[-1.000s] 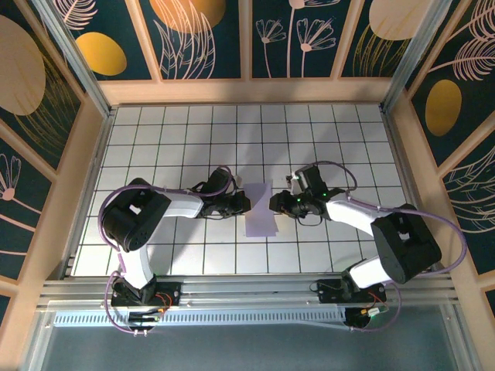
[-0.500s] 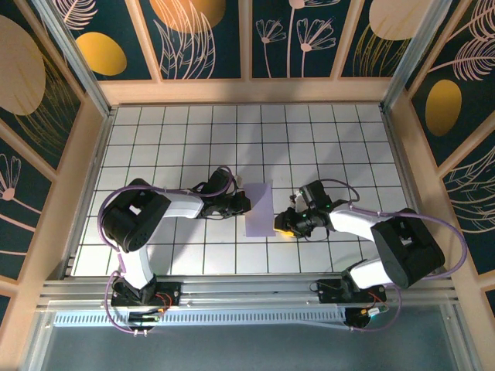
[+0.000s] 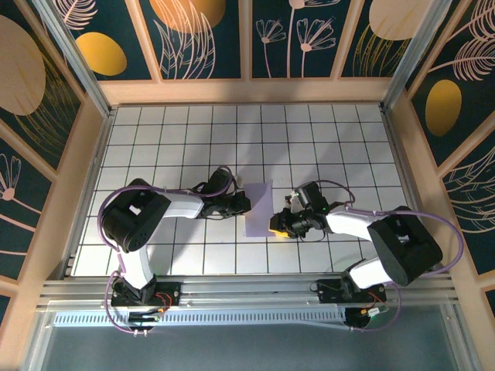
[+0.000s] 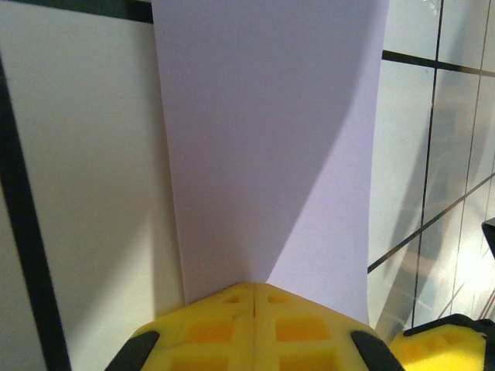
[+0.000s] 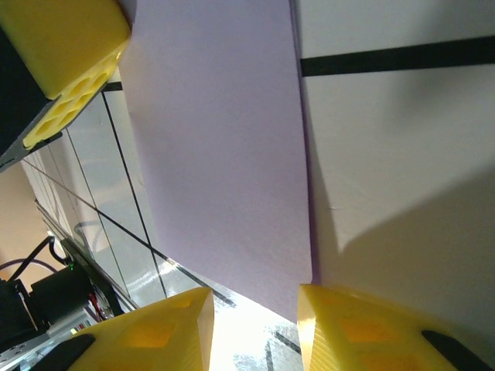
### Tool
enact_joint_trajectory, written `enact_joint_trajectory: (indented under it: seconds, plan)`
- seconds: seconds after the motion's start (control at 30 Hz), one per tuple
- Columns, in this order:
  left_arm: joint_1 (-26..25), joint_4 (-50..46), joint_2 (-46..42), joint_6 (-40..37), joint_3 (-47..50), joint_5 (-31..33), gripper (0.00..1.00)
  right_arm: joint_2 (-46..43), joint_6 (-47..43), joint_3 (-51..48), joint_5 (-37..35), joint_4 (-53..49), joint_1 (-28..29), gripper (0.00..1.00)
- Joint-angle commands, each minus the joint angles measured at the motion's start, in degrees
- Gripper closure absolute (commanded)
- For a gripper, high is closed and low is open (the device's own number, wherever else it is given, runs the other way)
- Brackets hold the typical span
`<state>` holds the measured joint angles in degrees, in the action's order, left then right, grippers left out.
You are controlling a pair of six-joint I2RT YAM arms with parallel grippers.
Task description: Fold a paper plane with a square sheet of paper (fold left side to right side)
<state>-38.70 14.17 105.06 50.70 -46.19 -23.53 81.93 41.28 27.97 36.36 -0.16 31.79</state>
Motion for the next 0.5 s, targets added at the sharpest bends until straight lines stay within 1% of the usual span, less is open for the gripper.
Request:
enact_joint_trajectory:
  seconds: [0.0, 0.23, 0.47]
  plan:
    - [-0.4, -4.5, 0.0, -0.5, 0.4, 1.4, 0.95, 0.8, 1.2, -0.4, 0.7, 2.2, 0.4, 0.66]
    - [-0.4, -4.5, -0.1, -0.5, 0.5, 1.4, 0.95, 1.9, 1.3, 0.0, 0.6, 3.3, 0.4, 0.66]
    - [-0.4, -4.5, 0.0, -0.5, 0.5, 1.4, 0.95, 0.0, -1.8, 1.2, -3.8, -4.0, 0.3, 0.64]
